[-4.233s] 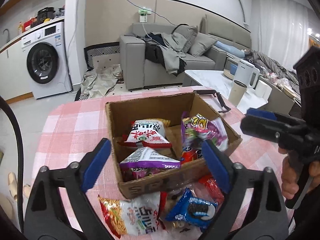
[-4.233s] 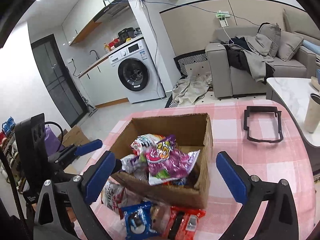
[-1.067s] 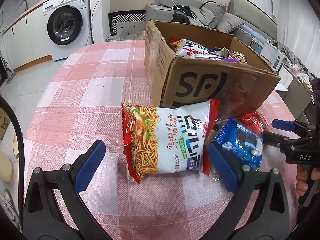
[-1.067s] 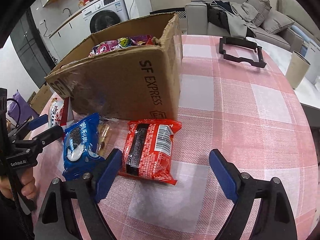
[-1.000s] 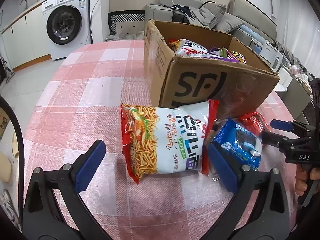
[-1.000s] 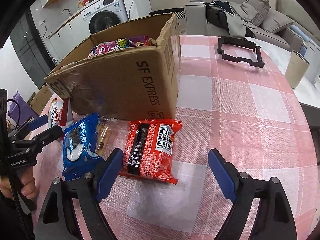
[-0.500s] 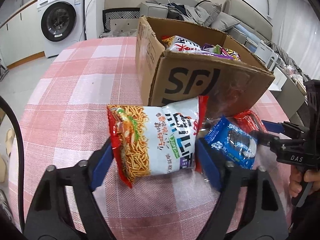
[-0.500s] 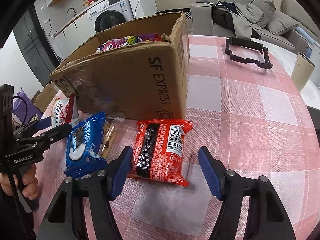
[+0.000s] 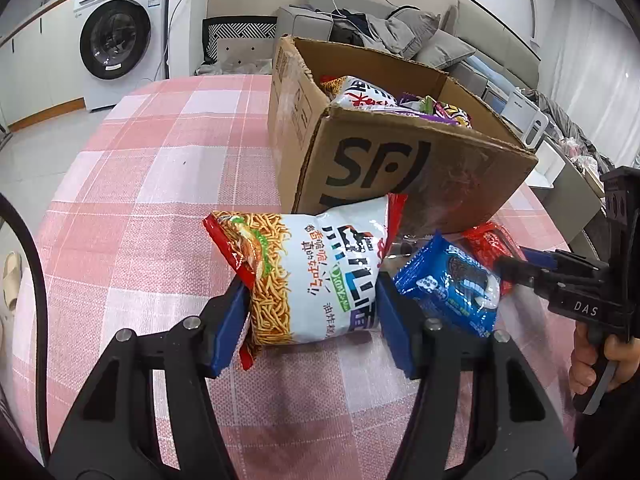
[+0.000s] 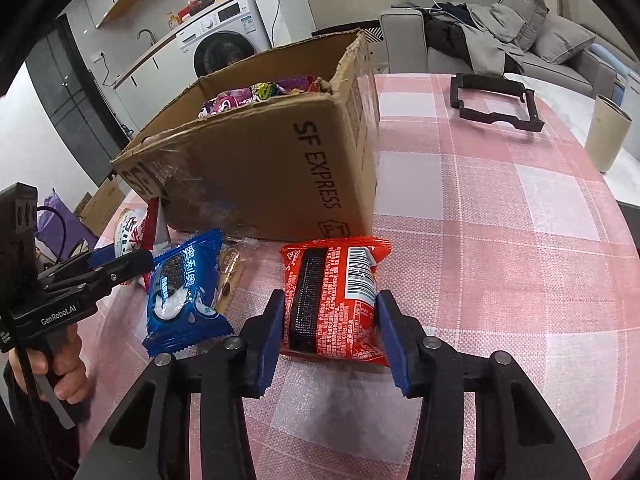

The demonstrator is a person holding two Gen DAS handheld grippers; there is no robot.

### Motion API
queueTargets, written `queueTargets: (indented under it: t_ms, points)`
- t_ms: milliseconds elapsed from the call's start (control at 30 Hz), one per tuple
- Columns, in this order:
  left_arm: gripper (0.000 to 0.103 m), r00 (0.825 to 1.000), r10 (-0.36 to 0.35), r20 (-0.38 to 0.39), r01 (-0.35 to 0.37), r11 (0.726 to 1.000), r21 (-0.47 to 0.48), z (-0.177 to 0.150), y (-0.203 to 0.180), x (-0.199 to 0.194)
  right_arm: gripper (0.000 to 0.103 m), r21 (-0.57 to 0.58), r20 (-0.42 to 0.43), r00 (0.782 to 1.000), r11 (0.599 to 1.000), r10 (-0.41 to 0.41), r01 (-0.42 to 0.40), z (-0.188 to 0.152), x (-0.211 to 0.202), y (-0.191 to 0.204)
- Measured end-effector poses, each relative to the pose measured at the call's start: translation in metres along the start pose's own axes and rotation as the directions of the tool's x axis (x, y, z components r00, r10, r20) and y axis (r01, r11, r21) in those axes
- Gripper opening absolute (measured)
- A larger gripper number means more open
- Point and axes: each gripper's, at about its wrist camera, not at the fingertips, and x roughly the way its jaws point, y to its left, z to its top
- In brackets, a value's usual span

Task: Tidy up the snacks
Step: 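Grasp the red snack pack with the right tool while the left tool grasps the white noodle packet, then lift and carry the red pack and noodle packet over the box with both tools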

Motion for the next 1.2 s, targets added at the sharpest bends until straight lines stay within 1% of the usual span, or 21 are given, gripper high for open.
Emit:
queueTargets:
  t_ms: [367, 800, 1000, 1200]
  points:
    - [0.058, 0.999, -0.008, 0.039, 0.009, 1.000, -0.022, -0.006, 0.001, -0.024, 0.046, 0.035, 0.037, 0.998, 0.998, 0.042, -0.044, -0.006, -0.017, -0.004]
    - [0.058, 0.994, -0.018, 0.105, 0.019, 1.000, -0.004, -0.008, -0.014, -0.063, 0.046, 0.032, 0.100, 0.993, 0.997, 0.062, -0.065, -0.012, -0.050, 0.005]
    - [0.058, 0.989, -0.021, 0.146, 0.020, 1.000, 0.007, -0.010, -0.022, -0.086, 0.046, 0.016, 0.151, 0.985, 0.996, 0.083, -0.087, -0.015, -0.074, 0.014]
    - [0.058, 0.977, -0.027, 0.210, 0.021, 0.999, 0.029, -0.010, -0.030, -0.112, 0.046, -0.011, 0.189, 0.976, 0.994, 0.111, -0.111, -0.018, -0.093, 0.025]
